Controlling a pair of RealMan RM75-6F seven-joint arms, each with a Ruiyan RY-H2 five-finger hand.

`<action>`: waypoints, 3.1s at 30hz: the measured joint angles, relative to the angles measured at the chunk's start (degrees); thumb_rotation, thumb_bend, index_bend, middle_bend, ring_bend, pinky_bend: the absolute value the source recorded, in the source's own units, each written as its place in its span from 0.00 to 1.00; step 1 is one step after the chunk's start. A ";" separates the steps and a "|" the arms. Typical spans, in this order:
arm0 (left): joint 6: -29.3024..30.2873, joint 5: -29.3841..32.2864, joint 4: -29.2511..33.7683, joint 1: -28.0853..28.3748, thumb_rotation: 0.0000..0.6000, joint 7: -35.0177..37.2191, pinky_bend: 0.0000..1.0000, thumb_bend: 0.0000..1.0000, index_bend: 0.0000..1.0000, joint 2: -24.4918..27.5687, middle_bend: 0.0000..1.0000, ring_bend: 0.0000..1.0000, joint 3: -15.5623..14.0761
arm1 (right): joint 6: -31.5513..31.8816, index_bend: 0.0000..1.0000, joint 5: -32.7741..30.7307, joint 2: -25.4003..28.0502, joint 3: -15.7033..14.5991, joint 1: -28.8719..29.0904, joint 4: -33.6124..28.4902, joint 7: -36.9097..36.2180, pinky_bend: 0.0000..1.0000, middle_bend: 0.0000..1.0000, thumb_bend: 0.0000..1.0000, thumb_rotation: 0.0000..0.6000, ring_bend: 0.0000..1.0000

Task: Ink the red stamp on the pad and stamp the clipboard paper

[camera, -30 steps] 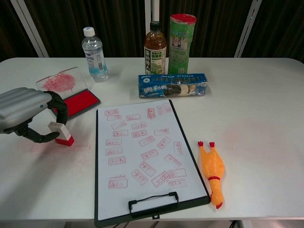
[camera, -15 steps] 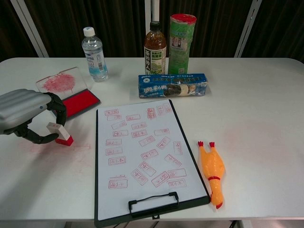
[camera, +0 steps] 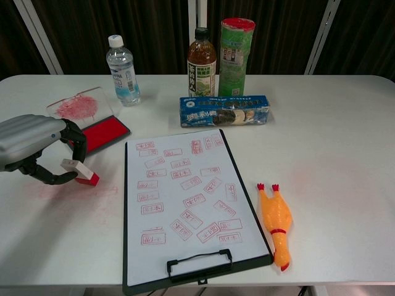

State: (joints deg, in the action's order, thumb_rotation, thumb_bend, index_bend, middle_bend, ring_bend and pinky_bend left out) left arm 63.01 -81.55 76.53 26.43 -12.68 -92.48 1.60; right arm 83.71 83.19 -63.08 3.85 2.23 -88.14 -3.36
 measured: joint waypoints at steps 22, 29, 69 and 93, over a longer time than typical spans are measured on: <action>-1.52 1.32 3.45 2.18 1.00 4.29 0.32 0.48 0.64 3.00 0.59 0.27 2.77 | 0.13 0.00 0.17 0.07 0.03 0.04 0.00 -0.14 0.00 0.00 0.29 1.00 0.00; -4.88 4.56 2.90 4.47 1.00 8.66 0.54 0.48 0.65 2.93 0.62 0.44 5.73 | 0.46 0.00 -0.09 0.18 0.11 -0.23 0.08 -0.36 0.00 0.00 0.29 1.00 0.00; -17.40 11.78 -20.16 13.88 1.00 18.56 0.78 0.49 0.68 -5.06 0.67 0.68 9.82 | -0.81 0.00 -1.00 1.41 0.34 0.24 -1.93 1.52 0.00 0.00 0.30 1.00 0.00; -18.43 11.38 -23.51 14.23 1.00 21.04 0.79 0.50 0.70 -6.69 0.68 0.69 9.10 | -1.29 0.00 -0.97 1.18 0.06 0.44 -1.65 1.26 0.00 0.00 0.30 1.00 0.00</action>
State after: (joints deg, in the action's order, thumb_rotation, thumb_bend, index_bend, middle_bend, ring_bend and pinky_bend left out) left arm 44.58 -70.17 53.02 40.67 8.36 -99.16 10.71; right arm 82.42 82.23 -61.89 3.91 2.67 -89.79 -2.10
